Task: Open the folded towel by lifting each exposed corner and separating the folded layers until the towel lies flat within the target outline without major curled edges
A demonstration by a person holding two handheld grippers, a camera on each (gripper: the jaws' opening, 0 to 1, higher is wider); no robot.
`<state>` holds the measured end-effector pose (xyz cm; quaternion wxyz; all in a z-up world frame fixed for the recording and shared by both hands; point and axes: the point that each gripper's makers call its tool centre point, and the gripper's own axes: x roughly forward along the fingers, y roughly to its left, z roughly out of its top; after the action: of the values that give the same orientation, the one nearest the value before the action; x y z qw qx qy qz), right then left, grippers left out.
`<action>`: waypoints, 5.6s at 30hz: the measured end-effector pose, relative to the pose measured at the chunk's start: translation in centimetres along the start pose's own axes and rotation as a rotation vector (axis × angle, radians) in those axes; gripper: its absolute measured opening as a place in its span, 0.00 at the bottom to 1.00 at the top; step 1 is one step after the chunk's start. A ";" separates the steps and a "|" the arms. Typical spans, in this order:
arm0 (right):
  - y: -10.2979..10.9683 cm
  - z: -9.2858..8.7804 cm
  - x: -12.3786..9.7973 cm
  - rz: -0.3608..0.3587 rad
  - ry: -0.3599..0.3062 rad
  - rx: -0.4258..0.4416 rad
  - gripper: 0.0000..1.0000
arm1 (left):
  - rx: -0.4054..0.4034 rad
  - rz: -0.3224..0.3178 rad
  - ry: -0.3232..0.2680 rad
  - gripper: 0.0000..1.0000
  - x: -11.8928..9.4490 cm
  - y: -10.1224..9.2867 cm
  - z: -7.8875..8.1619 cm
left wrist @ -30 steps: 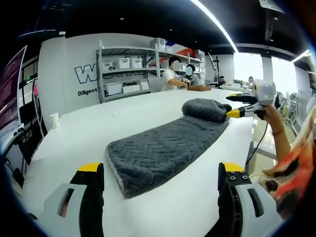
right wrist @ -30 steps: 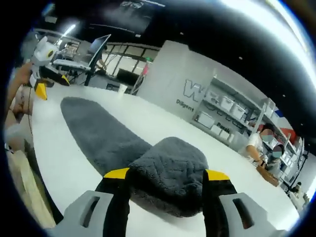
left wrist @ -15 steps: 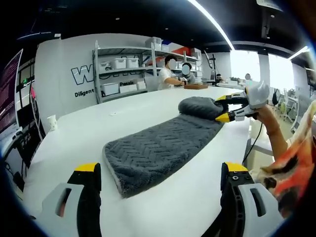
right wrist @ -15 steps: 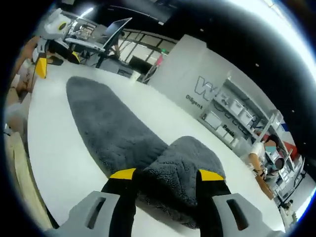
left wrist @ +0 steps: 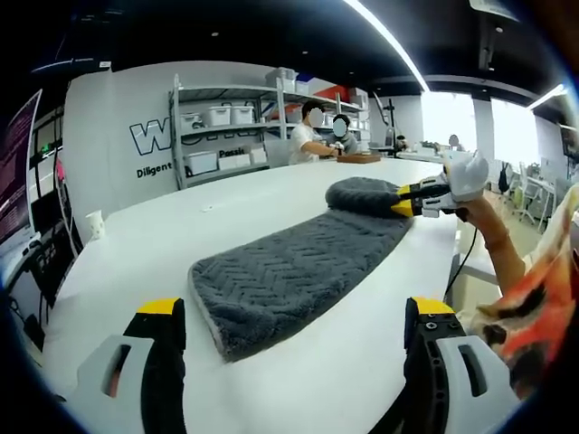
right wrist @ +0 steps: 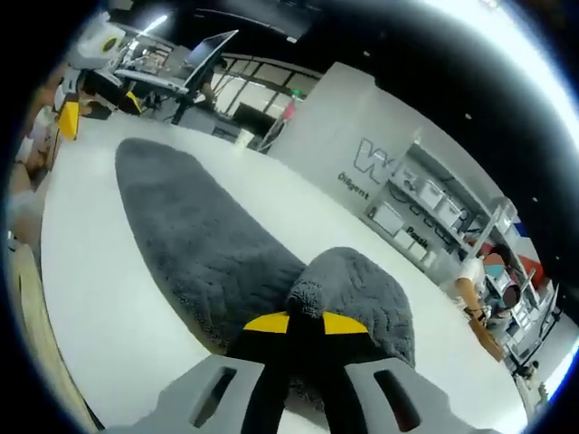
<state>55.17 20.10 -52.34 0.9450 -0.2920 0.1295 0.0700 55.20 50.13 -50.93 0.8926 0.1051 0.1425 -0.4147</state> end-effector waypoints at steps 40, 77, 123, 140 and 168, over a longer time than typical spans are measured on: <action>-16.0 -8.2 -5.3 -0.388 -0.032 0.434 0.01 | 0.009 -0.006 0.013 0.98 0.0 -0.2 -0.4; -15.5 -12.8 -8.1 -0.389 0.217 0.446 0.68 | 0.019 -0.010 0.022 0.98 0.2 -0.5 -0.4; -6.5 -7.1 -9.0 -0.072 0.146 0.329 0.99 | -0.026 0.082 0.057 0.88 1.1 2.4 -2.6; -5.8 -6.5 -8.6 -0.047 0.141 0.297 0.98 | -0.203 0.069 -0.014 0.58 1.8 4.6 -2.9; -5.9 -6.8 -8.6 -0.043 0.125 0.309 0.96 | -0.229 0.104 0.066 0.15 5.2 8.0 -2.7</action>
<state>46.81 10.94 -52.14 0.9700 -0.1496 0.1911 0.0109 64.11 52.34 -54.63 0.9139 0.0234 0.2126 -0.3450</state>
